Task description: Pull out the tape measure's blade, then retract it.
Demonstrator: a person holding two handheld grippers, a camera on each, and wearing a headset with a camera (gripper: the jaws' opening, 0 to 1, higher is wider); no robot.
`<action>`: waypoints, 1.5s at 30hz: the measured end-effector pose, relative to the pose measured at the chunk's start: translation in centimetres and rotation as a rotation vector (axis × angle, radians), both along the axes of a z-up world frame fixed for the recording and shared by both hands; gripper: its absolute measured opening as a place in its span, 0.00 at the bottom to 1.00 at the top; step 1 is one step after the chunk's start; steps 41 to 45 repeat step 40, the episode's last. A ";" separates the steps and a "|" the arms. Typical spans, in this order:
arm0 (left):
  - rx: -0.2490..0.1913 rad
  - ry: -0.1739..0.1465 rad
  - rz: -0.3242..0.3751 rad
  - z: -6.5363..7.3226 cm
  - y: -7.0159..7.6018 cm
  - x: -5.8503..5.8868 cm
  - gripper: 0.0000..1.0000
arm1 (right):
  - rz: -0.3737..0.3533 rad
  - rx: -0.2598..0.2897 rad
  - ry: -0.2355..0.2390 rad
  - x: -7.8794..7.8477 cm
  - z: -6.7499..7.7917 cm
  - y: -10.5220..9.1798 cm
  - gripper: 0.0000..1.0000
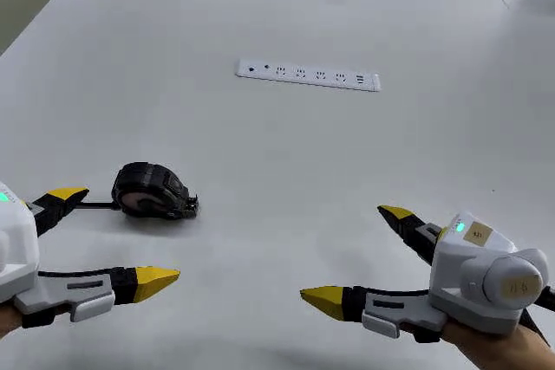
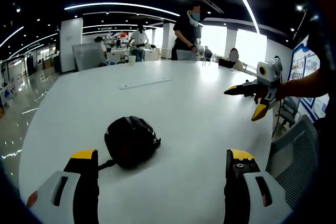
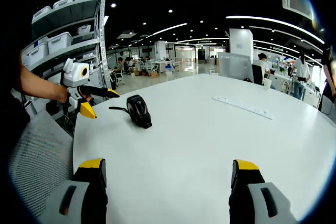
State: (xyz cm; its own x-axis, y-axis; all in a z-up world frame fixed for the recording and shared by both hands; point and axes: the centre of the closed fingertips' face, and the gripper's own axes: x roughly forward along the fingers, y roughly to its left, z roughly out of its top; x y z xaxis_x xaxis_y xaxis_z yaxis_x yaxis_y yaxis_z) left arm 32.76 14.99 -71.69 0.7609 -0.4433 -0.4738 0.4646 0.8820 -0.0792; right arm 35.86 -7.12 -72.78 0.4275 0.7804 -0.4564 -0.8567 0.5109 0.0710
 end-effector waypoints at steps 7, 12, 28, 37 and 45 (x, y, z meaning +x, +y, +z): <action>0.020 -0.016 -0.005 0.3 0.1 -0.2 0.99 | -0.008 0.003 0.000 -0.2 0.1 -0.2 0.99; 0.012 -0.015 0.005 0.5 0.5 -0.1 0.99 | -0.011 0.002 0.001 -0.2 0.1 -0.4 0.99; -0.011 -0.001 -0.025 0.6 0.0 -0.3 0.99 | -0.024 0.006 -0.001 -0.1 0.2 -0.9 0.99; -0.005 -0.004 -0.029 0.6 0.3 -0.3 0.99 | -0.027 0.008 0.000 -0.1 0.3 -1.0 0.99; 0.002 -0.007 -0.033 0.6 0.3 -0.3 0.99 | -0.029 0.010 0.001 -0.1 0.3 -1.0 0.99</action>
